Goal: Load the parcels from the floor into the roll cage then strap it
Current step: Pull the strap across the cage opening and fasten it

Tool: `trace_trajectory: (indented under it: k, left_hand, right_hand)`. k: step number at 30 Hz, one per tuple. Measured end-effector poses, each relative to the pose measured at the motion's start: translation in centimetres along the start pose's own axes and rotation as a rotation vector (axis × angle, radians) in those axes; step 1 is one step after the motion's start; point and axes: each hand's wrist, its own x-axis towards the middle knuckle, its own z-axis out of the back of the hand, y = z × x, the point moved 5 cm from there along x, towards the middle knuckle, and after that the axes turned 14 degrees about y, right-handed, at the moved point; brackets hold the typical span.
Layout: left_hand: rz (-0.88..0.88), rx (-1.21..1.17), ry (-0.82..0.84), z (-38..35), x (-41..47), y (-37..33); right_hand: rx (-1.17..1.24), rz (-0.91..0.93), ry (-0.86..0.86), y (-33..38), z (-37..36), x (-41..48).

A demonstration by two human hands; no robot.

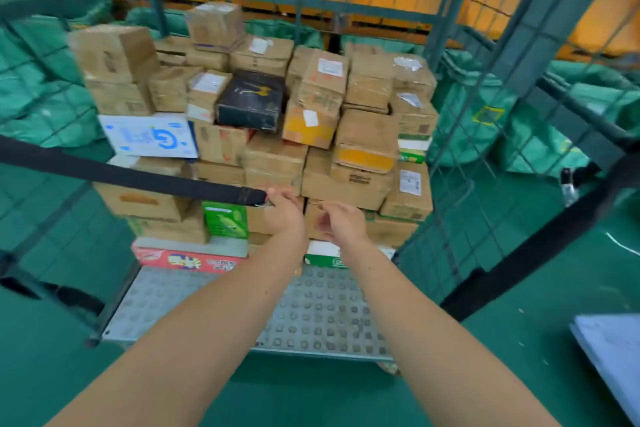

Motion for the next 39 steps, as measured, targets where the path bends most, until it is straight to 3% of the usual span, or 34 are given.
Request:
trace_trajectory:
  k: [6, 11, 15, 27, 31, 39]
  left_hand:
    - [-0.037, 0.173, -0.069, 0.0, -0.4, -1.0]
    - [0.037, 0.215, 0.005, -0.1, 0.4, -0.8]
    - [0.067, 0.267, 0.012, 0.2, 1.4, -0.4]
    - [0.046, 0.318, -0.1, -1.4, 2.5, -0.6]
    - [0.008, 0.301, -0.066, -2.6, 3.8, -0.1]
    - [-0.071, 0.156, -0.309, -3.3, 5.0, 0.9]
  right_hand:
    - [0.053, -0.044, -0.248, -1.8, 3.9, -1.0]
    - [0.017, -0.063, -0.406, -3.5, 5.2, -2.4]
    - [0.125, -0.075, -0.559, -5.7, 7.1, -3.2]
    - [0.262, -0.123, -0.787, -7.5, 14.6, -3.5]
    - [0.324, -0.187, -0.839, -7.8, 17.0, -2.7]
    - [0.456, -0.247, -0.983, -8.2, 20.8, -2.0]
